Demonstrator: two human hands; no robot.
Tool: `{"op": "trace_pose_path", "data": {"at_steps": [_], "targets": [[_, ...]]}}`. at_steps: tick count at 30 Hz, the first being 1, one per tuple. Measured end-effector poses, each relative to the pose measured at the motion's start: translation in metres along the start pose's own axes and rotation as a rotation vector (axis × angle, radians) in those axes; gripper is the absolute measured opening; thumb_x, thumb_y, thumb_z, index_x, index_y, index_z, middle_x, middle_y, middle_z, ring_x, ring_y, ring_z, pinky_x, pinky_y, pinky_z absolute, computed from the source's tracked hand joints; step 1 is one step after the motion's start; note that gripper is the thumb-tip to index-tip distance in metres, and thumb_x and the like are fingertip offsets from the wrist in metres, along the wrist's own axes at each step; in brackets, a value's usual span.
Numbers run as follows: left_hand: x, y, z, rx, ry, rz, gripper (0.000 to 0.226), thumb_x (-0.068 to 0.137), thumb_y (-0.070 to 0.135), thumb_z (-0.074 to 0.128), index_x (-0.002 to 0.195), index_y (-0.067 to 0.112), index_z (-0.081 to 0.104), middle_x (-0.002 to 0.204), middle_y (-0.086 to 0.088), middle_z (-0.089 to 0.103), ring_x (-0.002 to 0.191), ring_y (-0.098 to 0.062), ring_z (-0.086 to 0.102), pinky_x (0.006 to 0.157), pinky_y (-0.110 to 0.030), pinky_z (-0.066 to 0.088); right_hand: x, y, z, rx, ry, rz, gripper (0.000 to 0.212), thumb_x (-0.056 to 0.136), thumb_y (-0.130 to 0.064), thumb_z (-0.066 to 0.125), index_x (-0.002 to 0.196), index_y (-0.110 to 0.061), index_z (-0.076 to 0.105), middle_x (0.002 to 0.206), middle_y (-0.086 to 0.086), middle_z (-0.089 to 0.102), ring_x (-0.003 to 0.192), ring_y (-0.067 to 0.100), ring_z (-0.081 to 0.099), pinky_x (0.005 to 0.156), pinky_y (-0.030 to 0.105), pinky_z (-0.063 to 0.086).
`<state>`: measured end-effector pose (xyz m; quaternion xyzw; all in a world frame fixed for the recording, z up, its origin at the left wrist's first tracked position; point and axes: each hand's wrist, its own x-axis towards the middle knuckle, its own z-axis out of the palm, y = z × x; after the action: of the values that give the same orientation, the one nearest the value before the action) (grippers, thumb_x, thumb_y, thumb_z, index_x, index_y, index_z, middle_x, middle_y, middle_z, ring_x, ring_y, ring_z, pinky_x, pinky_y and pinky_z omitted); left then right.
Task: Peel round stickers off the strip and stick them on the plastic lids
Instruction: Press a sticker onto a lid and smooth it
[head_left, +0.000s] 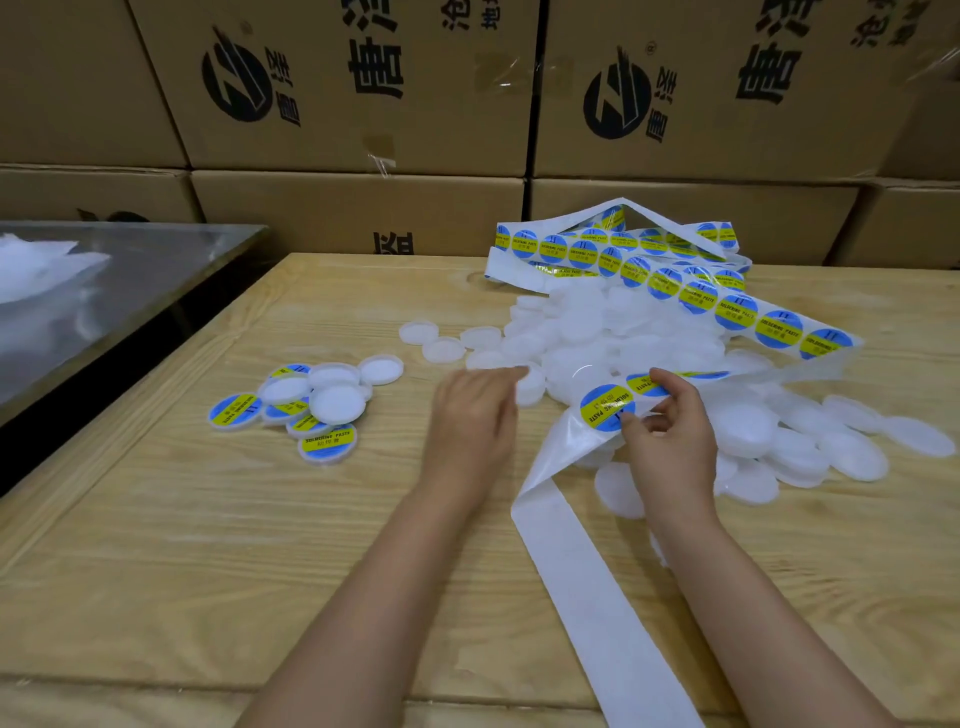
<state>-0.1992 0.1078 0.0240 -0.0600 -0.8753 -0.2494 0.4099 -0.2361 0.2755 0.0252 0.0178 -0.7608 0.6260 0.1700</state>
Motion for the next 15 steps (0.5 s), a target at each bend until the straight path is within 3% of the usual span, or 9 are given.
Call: {"op": "trace_pose_path", "data": {"at_steps": [5,9,12,15], "targets": [[0.000,0.021,0.013,-0.257,-0.222,0.001,0.048,0.089,-0.004,0.049,0.135,0.009,0.047,0.139,-0.005,0.049,0.127,-0.019,0.046,0.105,-0.027,0.032,-0.008,-0.006,0.004,-0.033,-0.139,-0.089,0.043,0.083,0.001,0.058,0.117,-0.025,0.055,0.080,-0.009,0.054,0.059,-0.003,0.050,0.061,0.007,0.041],[-0.002,0.023,0.014,-0.275,-0.285,-0.007,0.050,0.090,-0.002,0.050,0.138,0.012,0.043,0.140,-0.002,0.048,0.133,-0.021,0.039,0.105,-0.016,0.020,-0.011,-0.008,0.008,-0.042,-0.204,-0.137,0.046,0.079,0.002,0.058,0.114,-0.026,0.055,0.073,-0.006,0.050,0.060,0.000,0.049,0.061,0.010,0.040],[-0.002,0.023,0.014,-0.267,-0.273,0.005,0.046,0.088,0.000,0.051,0.133,0.010,0.051,0.133,-0.005,0.054,0.132,-0.024,0.041,0.105,-0.024,0.025,-0.014,-0.008,0.008,0.003,-0.242,-0.162,0.046,0.079,0.001,0.059,0.114,-0.028,0.053,0.070,-0.005,0.050,0.064,0.001,0.051,0.066,0.014,0.041],[-0.001,0.022,0.012,-0.278,-0.270,0.014,0.043,0.086,-0.001,0.053,0.128,0.006,0.056,0.123,-0.011,0.057,0.128,-0.025,0.043,0.104,-0.035,0.033,-0.014,-0.009,0.007,0.081,-0.264,-0.173,0.032,0.085,-0.001,0.058,0.106,-0.024,0.055,0.063,-0.014,0.056,0.065,0.003,0.054,0.067,0.019,0.041]]}}
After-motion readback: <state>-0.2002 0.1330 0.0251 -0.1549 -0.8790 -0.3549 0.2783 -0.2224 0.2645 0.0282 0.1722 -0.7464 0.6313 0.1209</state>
